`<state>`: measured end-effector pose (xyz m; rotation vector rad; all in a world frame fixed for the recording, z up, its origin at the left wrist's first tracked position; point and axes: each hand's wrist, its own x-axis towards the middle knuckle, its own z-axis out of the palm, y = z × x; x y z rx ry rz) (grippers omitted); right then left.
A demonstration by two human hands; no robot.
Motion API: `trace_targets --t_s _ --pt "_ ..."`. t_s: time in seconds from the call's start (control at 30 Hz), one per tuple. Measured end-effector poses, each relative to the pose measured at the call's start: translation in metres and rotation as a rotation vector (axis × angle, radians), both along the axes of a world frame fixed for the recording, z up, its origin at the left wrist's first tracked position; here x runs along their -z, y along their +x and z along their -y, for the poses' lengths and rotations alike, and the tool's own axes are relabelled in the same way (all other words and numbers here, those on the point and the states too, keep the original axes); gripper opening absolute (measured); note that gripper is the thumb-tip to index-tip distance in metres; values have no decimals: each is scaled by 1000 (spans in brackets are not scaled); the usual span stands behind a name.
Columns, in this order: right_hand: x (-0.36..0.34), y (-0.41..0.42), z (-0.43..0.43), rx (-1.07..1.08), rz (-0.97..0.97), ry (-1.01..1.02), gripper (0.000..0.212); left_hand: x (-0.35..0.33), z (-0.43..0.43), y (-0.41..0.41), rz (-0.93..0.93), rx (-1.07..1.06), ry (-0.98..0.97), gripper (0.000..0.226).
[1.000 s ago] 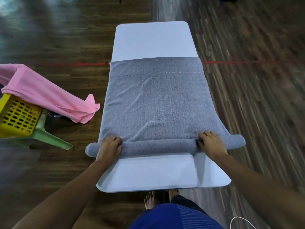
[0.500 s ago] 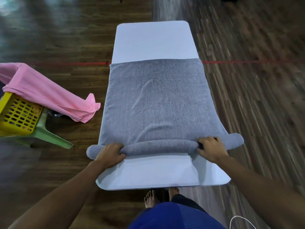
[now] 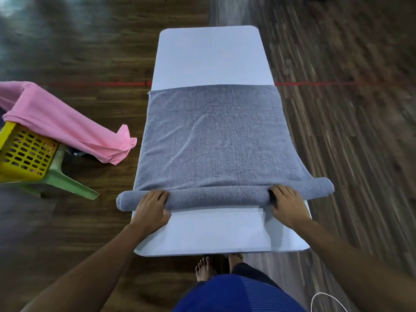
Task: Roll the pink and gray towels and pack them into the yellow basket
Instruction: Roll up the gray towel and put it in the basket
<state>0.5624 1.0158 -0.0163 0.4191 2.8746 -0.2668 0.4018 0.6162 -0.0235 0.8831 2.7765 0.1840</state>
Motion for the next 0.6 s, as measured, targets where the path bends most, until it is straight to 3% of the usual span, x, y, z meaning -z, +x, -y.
trace_targets --t_s 0.1,0.27,0.37,0.43,0.6 --pt "6 5 -4 -20 22 39 59 5 4 -1 32 3 -94 60" --pt "-8 -13 -3 1 88 56 38 -2 -3 -11 58 -41 -32 27" --pt "-17 -23 -8 -13 265 42 33 -11 -3 -23 245 -77 -44 19" --pt "-14 -23 -12 17 274 33 32 -13 -2 -29 329 -114 -9 22" --pt "-7 -21 -6 41 -135 100 17 -11 -6 -24 -77 -64 99 26"
